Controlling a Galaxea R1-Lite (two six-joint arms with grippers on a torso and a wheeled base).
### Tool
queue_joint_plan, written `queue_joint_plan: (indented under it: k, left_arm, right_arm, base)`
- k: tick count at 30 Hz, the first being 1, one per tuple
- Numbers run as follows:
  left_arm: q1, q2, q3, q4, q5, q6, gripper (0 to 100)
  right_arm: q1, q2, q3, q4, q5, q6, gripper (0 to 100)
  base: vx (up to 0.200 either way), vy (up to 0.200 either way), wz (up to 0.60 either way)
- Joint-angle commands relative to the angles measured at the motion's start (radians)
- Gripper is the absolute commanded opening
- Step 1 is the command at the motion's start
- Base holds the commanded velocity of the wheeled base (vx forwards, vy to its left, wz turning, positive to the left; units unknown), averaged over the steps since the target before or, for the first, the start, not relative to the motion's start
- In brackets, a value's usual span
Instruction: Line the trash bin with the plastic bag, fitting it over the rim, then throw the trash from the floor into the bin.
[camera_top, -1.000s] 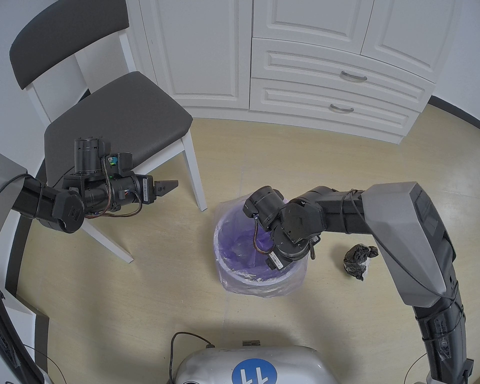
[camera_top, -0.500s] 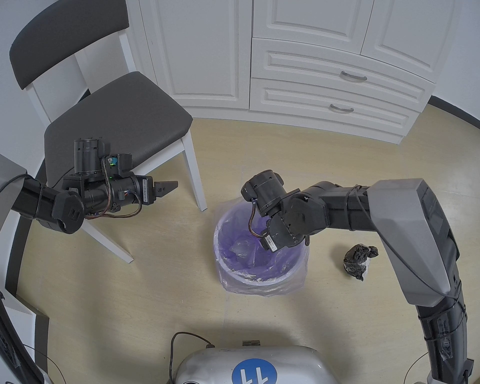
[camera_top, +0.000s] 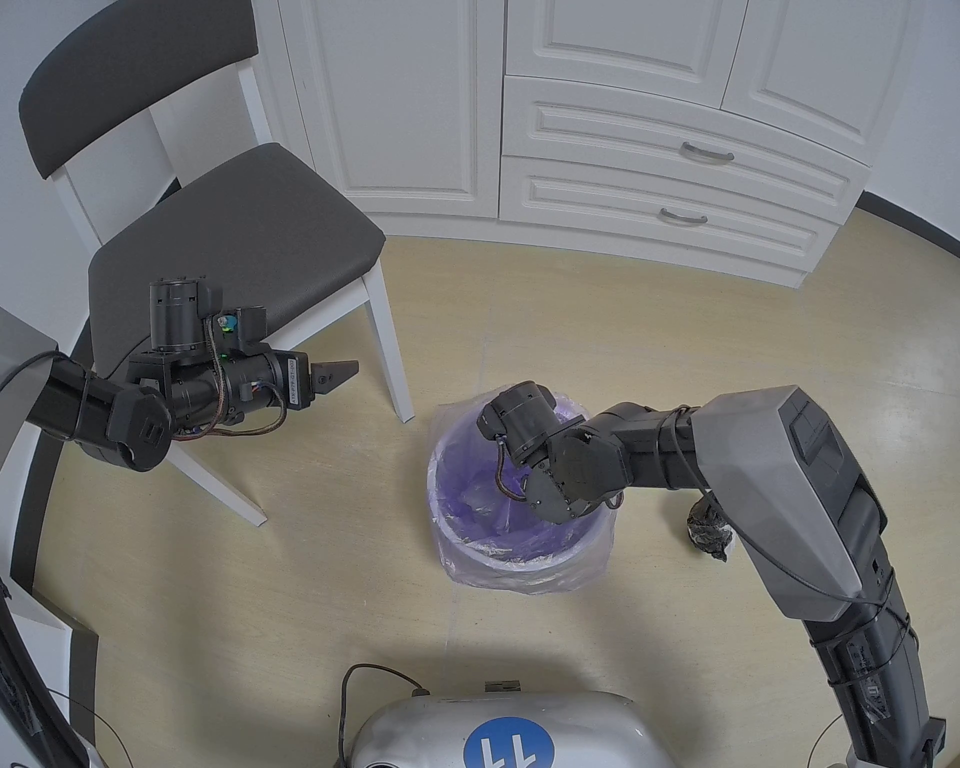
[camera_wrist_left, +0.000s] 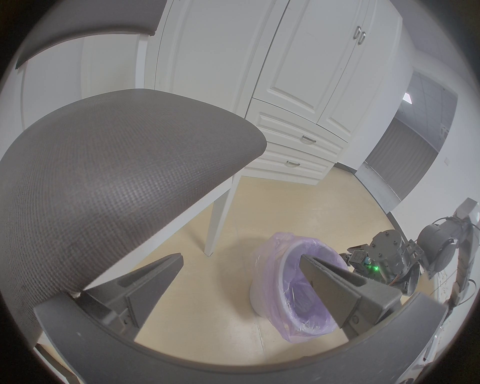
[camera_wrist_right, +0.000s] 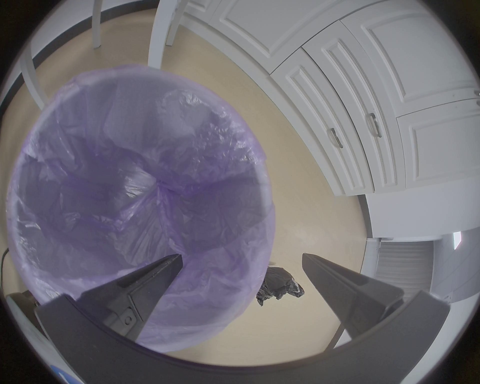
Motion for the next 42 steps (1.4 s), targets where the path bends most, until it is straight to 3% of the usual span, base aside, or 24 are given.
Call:
queue_joint_plan:
  k: [1, 8, 19, 25, 42]
  left_arm:
    - [0.001, 0.001, 0.002, 0.000, -0.001, -0.001, 100]
    - [0.003, -0.005, 0.005, -0.001, -0.001, -0.001, 100]
    - [0.003, -0.005, 0.010, -0.012, -0.001, -0.001, 100]
    - [0.001, -0.005, 0.016, -0.015, -0.001, -0.001, 100]
    - [-0.007, 0.001, 0.020, -0.021, -0.001, 0.001, 100]
  right_arm:
    - [-0.002, -0.004, 0.000, 0.014, -0.003, -0.001, 100]
    - [0.000, -0.087, 0.010, 0.212, -0.015, 0.010, 100]
    - [-0.004, -0.119, 0.084, 0.227, -0.020, 0.028, 100]
    - [-0.007, -0.112, 0.108, 0.225, -0.020, 0.094, 100]
    - [-0.004, -0.145, 0.248, 0.212, -0.013, 0.160, 100]
  base:
    - [0.000, 0.000, 0.00]
    - [0.000, 0.000, 0.00]
    - [0.000, 0.000, 0.00]
    - [0.000, 0.000, 0.00]
    - [0.000, 0.000, 0.00]
